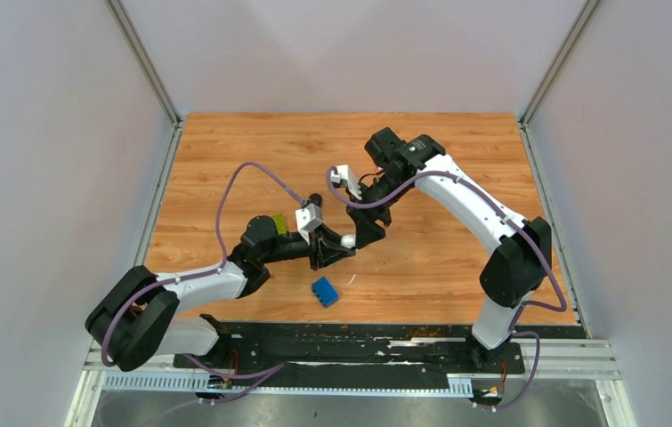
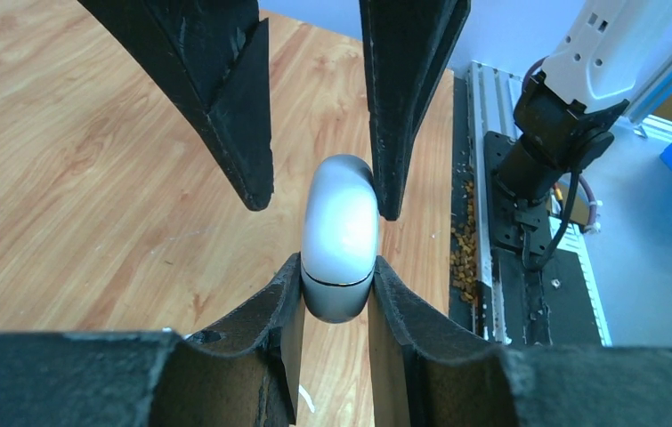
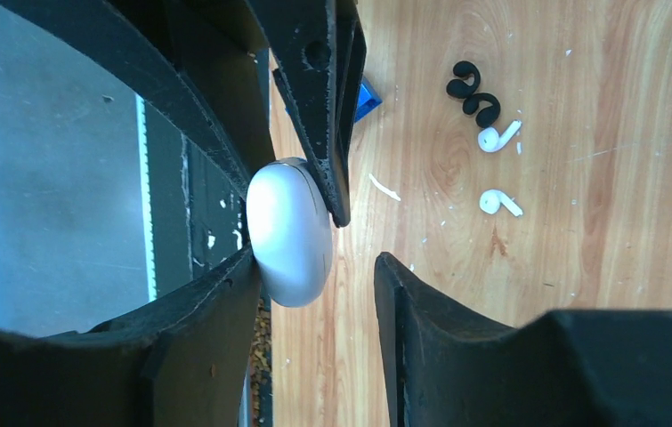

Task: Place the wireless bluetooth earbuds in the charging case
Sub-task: Open the charging case.

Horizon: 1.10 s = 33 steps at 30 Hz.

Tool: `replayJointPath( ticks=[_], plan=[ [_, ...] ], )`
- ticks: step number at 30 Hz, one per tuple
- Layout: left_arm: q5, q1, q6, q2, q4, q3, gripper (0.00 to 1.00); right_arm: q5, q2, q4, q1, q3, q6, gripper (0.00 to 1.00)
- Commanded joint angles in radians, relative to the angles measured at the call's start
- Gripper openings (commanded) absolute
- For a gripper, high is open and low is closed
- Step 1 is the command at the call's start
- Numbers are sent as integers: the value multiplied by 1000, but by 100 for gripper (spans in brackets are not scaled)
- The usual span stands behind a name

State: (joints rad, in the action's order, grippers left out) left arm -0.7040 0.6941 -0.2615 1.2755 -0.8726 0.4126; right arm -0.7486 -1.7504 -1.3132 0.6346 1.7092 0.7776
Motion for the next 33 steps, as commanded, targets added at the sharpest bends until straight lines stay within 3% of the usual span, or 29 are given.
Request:
replayJointPath(
  ticks=[1,16,22,26,30,33],
  plan=[
    [-10,7,36,-31,-42,6,0,-102,-20,-29,-42,80,-21,50],
    [20,7,29,-55,-44,4,0,-253,-53,-70,-103,185,-74,50],
    [52,6,37,-81,2,14,0,-248,42,-37,-234,163,-70,50],
    [127,-11,114,-171,165,26,0,-172,144,187,-294,-68,-139,50],
    [166,-42,138,-238,171,7,0,-96,197,492,-306,-341,-184,47],
    [142,-58,101,-232,147,7,0,-41,123,607,-303,-411,-195,44]
  ],
)
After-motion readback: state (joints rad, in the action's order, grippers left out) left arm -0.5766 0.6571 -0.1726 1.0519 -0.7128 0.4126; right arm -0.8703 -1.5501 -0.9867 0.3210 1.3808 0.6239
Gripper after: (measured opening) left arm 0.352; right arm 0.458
